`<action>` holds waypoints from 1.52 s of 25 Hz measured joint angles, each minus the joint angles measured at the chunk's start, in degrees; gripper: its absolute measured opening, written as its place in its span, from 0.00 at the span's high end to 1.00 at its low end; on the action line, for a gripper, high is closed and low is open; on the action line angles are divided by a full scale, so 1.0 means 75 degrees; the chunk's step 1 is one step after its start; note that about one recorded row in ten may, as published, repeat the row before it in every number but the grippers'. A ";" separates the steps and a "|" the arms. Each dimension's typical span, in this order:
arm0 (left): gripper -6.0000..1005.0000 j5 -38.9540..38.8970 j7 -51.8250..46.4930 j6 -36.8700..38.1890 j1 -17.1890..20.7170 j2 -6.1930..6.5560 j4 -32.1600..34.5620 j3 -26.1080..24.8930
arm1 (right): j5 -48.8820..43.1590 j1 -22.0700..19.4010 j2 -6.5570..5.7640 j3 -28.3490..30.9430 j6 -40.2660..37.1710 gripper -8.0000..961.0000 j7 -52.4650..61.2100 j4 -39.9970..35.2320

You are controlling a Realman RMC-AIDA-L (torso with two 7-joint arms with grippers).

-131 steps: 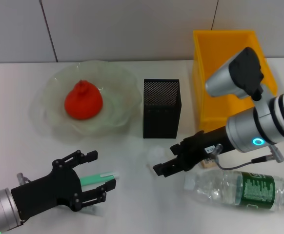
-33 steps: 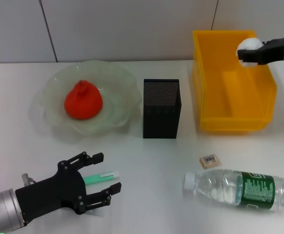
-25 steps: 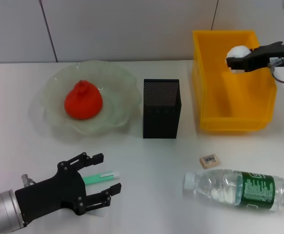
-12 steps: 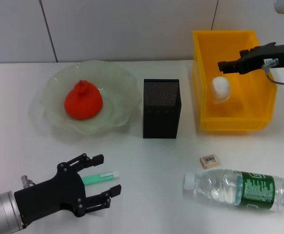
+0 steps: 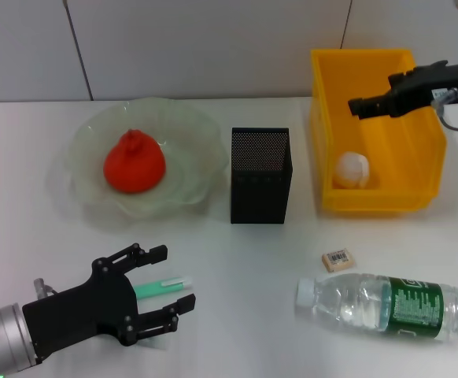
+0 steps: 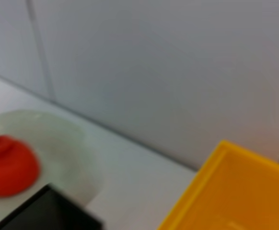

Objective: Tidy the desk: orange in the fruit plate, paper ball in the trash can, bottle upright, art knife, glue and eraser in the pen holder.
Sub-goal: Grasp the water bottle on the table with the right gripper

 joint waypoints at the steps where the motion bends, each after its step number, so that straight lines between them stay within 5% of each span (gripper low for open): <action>1: 0.18 0.0000 0.0000 0.0005 -0.0003 -0.0001 0.0004 0.0000 | 0.0005 -0.0034 0.0001 0.0011 -0.0281 0.17 0.0034 0.0176; 10: 0.19 0.0000 0.0001 0.0018 -0.0019 -0.0001 0.0010 -0.0034 | 0.0003 -0.0490 0.0007 -0.0021 -0.2814 0.12 -0.0151 0.1501; 19: 0.19 0.0000 -0.0079 0.0018 0.0048 0.0012 0.0103 -0.0039 | -0.0114 -0.0516 -0.0161 0.0121 -0.5243 0.13 -0.0945 0.2021; 38: 0.19 0.0000 -0.0094 0.0049 0.0047 -0.0001 0.0103 0.0000 | -0.1491 -0.0537 0.0021 -0.1628 -0.5347 0.13 -0.1346 0.1650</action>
